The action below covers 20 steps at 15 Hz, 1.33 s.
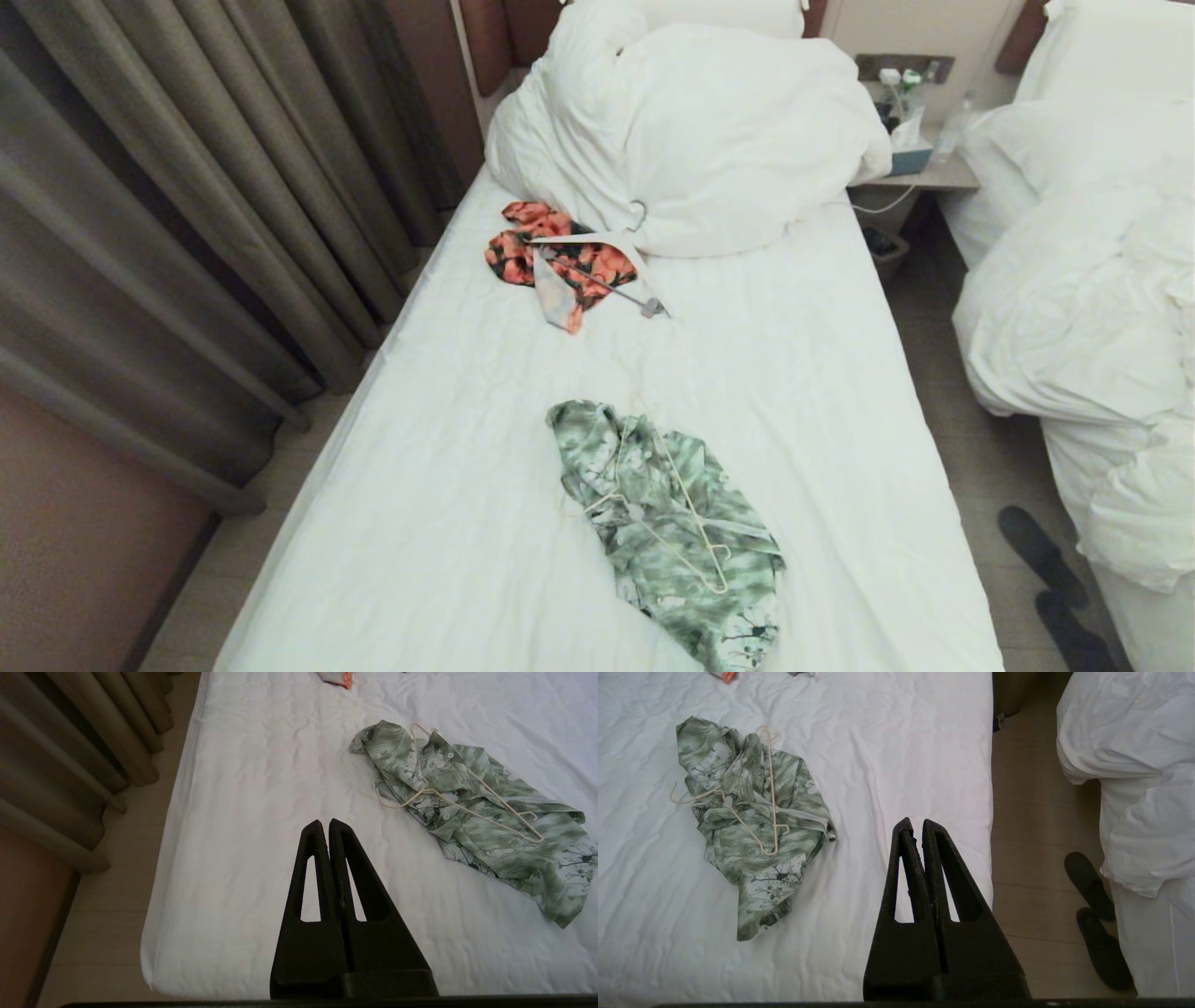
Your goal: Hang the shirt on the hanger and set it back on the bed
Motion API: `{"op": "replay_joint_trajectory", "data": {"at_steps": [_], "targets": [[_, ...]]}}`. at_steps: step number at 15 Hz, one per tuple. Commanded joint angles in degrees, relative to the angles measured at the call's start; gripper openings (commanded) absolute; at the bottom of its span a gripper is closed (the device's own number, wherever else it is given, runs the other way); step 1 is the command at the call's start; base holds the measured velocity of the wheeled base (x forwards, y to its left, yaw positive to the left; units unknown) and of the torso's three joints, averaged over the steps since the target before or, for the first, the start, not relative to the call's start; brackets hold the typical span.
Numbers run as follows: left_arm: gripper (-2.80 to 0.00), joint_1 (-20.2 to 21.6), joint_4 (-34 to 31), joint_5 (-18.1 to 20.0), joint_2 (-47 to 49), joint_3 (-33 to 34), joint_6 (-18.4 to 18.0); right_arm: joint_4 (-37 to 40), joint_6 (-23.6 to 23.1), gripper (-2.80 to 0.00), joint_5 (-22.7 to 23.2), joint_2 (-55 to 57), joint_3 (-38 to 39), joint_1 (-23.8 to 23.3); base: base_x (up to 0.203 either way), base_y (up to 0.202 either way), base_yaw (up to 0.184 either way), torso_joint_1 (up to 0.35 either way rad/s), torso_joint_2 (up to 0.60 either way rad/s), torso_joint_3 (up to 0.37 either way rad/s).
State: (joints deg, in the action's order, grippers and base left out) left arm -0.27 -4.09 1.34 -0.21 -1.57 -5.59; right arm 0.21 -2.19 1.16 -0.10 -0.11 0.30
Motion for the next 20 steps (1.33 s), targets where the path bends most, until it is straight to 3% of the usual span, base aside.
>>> {"op": "replay_joint_trajectory", "data": {"at_steps": [1,20], "targets": [[-2.8,0.0,0.0,0.0,0.2,0.1,0.1,0.0,0.0,-2.8,0.0,0.2,0.0,0.0,0.0,0.0,0.0,0.0,0.0,0.0],[-2.8,0.0,0.0,0.0,0.2,0.1,0.6,0.0,0.3,-2.8,-0.1,0.2,0.0,0.0,0.0,0.0,0.0,0.0,0.0,0.0]]}}
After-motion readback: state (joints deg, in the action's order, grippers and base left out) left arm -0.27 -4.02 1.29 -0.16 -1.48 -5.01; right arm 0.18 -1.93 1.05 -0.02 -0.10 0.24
